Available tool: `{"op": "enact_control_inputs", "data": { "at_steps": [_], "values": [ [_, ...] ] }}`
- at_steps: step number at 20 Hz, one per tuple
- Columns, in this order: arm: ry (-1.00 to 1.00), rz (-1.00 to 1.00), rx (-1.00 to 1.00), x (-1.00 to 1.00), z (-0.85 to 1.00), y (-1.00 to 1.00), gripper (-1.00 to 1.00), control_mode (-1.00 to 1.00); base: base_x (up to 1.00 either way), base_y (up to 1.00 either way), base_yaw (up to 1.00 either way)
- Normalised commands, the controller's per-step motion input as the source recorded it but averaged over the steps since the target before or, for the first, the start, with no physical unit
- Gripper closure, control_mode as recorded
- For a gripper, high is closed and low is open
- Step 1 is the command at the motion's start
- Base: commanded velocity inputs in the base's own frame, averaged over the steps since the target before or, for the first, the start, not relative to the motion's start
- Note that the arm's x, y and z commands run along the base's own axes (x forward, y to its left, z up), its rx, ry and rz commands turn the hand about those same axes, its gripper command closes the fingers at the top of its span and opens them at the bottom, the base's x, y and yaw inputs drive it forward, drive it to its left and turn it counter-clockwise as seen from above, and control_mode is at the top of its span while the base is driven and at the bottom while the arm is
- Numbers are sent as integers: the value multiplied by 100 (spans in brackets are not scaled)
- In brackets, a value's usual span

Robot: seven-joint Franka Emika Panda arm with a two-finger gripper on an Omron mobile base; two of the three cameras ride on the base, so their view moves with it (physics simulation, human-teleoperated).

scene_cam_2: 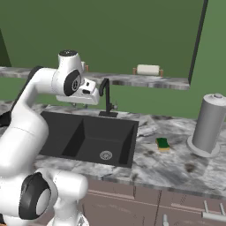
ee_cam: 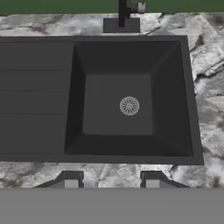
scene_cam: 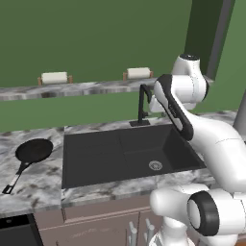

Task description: Pick the pan and sponge and place them into the sink. Then turn on the water.

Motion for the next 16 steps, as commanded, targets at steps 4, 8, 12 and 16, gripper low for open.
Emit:
{"op": "enact_control_inputs", "data": {
  "at_steps": [4,8,12,16],
  "values": [
    [-6,0,0,-41,1,-2,-100,-100,0,0,0],
    [-11,-6,0,-100,0,25,-100,-100,0,0,0],
    [-4,-2,2,-100,0,84,-100,-100,0,0,0],
    [0,0,4,-93,0,100,-100,-100,0,0,0]
  ]
}}
